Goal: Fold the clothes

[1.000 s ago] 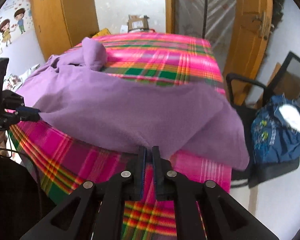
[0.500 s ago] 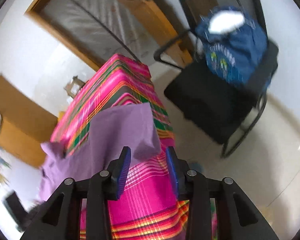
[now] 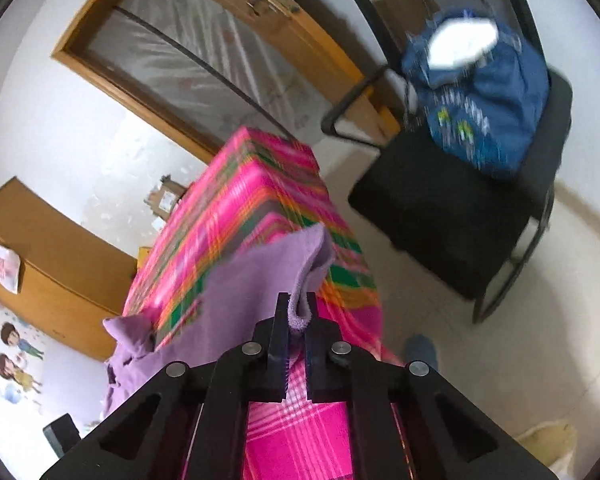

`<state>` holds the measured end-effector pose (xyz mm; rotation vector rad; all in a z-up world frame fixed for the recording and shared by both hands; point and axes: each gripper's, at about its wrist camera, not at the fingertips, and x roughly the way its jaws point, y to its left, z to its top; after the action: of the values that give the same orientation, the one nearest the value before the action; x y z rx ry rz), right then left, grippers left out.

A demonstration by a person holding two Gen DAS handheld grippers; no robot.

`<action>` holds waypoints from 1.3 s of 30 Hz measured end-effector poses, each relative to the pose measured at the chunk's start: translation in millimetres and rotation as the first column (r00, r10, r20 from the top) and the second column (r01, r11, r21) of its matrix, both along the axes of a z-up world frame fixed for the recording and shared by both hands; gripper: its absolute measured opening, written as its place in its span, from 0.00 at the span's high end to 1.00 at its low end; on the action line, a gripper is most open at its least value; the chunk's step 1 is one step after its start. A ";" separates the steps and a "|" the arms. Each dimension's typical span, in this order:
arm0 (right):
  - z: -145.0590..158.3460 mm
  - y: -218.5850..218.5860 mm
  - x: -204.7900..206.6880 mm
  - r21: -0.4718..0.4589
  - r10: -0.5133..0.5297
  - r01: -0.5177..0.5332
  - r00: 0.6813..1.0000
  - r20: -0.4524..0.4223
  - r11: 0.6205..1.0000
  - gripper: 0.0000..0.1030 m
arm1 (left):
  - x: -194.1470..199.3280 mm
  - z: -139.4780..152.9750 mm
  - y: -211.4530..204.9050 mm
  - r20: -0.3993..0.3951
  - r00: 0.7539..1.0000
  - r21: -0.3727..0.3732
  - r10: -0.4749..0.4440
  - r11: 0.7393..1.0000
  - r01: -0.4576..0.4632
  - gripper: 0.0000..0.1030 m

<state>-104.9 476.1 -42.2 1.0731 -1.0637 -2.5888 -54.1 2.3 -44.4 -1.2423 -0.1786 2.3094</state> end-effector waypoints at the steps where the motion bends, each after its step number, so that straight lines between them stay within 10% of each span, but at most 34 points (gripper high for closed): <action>1: 6.1 4.0 1.5 0.008 -0.007 0.008 1.000 -0.015 1.000 0.95 | -0.5 -0.7 -0.1 0.002 1.000 -0.001 0.000 1.000 0.000 0.96; 6: 32.6 30.3 7.1 0.037 -0.037 0.039 0.999 -0.040 0.999 0.95 | -2.1 -1.8 -0.2 0.005 1.000 -0.003 -0.003 1.000 0.003 0.96; 16: -5.4 39.4 1.5 0.114 -0.135 0.120 0.981 0.140 0.986 0.72 | -3.9 -0.7 -5.4 0.002 1.000 -0.010 0.011 1.000 -0.010 0.96; 25: 21.6 -51.1 -18.2 0.181 0.138 -0.136 0.990 0.002 0.974 0.67 | -5.1 2.4 -22.6 -0.007 0.998 -0.007 0.065 0.998 -0.065 0.96; 39: 10.4 -236.2 -0.4 0.330 0.626 -0.595 0.780 0.015 0.733 0.67 | 12.2 5.4 -62.5 -0.029 0.972 -0.046 0.235 0.971 -0.236 0.96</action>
<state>-105.3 239.9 -31.8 1.1036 -0.1861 -2.2488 -41.9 -60.2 -39.0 -1.2780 -0.2761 2.5434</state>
